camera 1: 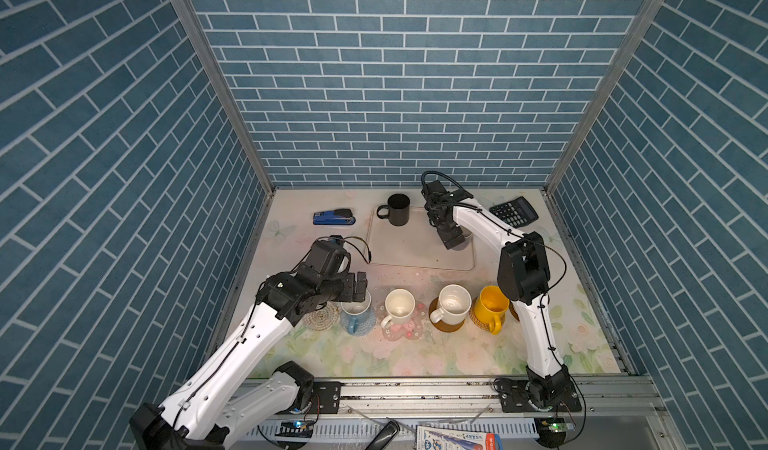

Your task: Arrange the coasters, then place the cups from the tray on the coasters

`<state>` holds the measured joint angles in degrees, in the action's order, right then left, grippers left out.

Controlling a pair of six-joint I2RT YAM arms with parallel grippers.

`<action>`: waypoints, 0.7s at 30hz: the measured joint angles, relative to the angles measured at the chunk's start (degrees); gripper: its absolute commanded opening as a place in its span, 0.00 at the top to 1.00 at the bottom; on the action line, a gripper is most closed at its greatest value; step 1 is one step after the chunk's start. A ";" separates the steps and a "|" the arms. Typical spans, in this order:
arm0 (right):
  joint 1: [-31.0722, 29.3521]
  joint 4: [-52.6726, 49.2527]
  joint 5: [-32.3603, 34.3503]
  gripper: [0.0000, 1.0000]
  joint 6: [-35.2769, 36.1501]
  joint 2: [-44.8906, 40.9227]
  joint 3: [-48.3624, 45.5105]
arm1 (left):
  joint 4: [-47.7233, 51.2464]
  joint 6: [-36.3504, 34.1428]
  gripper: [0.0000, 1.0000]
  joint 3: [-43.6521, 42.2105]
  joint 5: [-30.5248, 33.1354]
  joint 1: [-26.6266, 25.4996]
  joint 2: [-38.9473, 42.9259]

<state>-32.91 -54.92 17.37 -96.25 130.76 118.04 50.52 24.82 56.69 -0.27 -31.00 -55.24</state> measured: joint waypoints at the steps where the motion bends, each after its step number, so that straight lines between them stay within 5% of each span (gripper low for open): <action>1: 0.15 -0.02 0.00 0.01 -0.37 0.15 0.00 | 0.00 0.00 0.01 -0.11 -0.02 0.02 0.00; 8: 1.01 0.07 0.13 0.02 -2.64 1.03 -0.02 | 0.15 -0.02 0.01 -0.57 -0.04 0.07 0.50; 21: 1.09 5.03 0.33 0.22 -3.37 0.90 -6.75 | 0.17 -0.02 0.01 -0.79 -0.92 0.13 -0.81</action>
<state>-31.81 -49.89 17.69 -99.61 131.66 111.28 50.70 24.80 55.90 -1.19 -30.87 -56.05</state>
